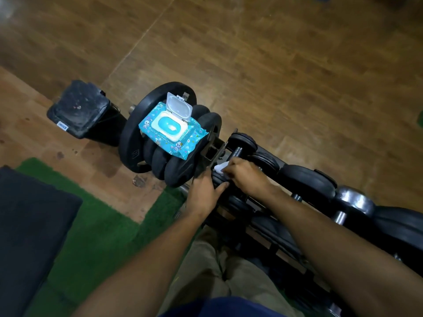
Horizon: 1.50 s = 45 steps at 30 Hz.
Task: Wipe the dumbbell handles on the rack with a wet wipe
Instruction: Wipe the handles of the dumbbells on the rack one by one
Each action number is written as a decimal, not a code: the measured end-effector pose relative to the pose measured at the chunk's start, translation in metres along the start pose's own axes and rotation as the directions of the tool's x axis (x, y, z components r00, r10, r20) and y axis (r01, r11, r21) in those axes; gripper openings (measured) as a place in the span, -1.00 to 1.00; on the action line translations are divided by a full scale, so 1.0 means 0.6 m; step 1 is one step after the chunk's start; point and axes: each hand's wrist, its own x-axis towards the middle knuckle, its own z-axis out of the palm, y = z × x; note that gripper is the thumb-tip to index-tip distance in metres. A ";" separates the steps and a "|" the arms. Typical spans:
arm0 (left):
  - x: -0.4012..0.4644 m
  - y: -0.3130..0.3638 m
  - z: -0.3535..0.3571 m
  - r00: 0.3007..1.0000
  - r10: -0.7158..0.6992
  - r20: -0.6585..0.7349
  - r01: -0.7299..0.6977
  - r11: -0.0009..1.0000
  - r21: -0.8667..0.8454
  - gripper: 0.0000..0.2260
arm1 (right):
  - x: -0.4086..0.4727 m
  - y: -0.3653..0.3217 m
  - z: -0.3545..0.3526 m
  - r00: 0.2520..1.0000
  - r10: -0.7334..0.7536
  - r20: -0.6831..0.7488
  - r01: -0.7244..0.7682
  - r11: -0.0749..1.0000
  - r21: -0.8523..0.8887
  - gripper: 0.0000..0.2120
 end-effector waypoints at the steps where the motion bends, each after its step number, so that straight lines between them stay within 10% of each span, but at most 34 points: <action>1: 0.001 -0.001 -0.001 1.000 0.002 0.006 -0.002 1.000 0.003 -0.47 | 0.004 0.005 -0.007 1.000 0.019 -0.019 -0.019 0.999 -0.033 -0.75; 5: 0.007 -0.004 -0.003 1.000 0.005 0.017 -0.006 1.000 0.031 -0.42 | 0.016 0.019 -0.014 0.984 0.139 -0.112 -0.146 0.988 -0.059 -0.72; 9: 0.013 -0.007 -0.004 1.000 -0.016 0.025 0.015 0.999 0.045 -0.44 | 0.004 -0.004 -0.003 0.990 -0.124 0.072 0.134 0.979 -0.157 -0.80; 14: 0.020 -0.007 -0.006 0.998 -0.033 0.058 0.029 0.997 0.070 -0.36 | 0.011 0.016 -0.029 0.999 0.043 -0.030 -0.048 0.981 -0.186 -0.72; 19: 0.024 -0.007 -0.007 0.997 -0.038 0.070 0.033 0.997 0.074 -0.39 | 0.011 -0.005 -0.016 0.989 -0.123 0.088 0.137 0.975 -0.177 -0.79; 45: 0.031 -0.002 -0.010 0.992 -0.074 0.098 0.065 0.994 0.084 -0.32 | 0.039 0.020 -0.032 0.973 0.217 -0.075 -0.227 0.959 -0.169 -0.50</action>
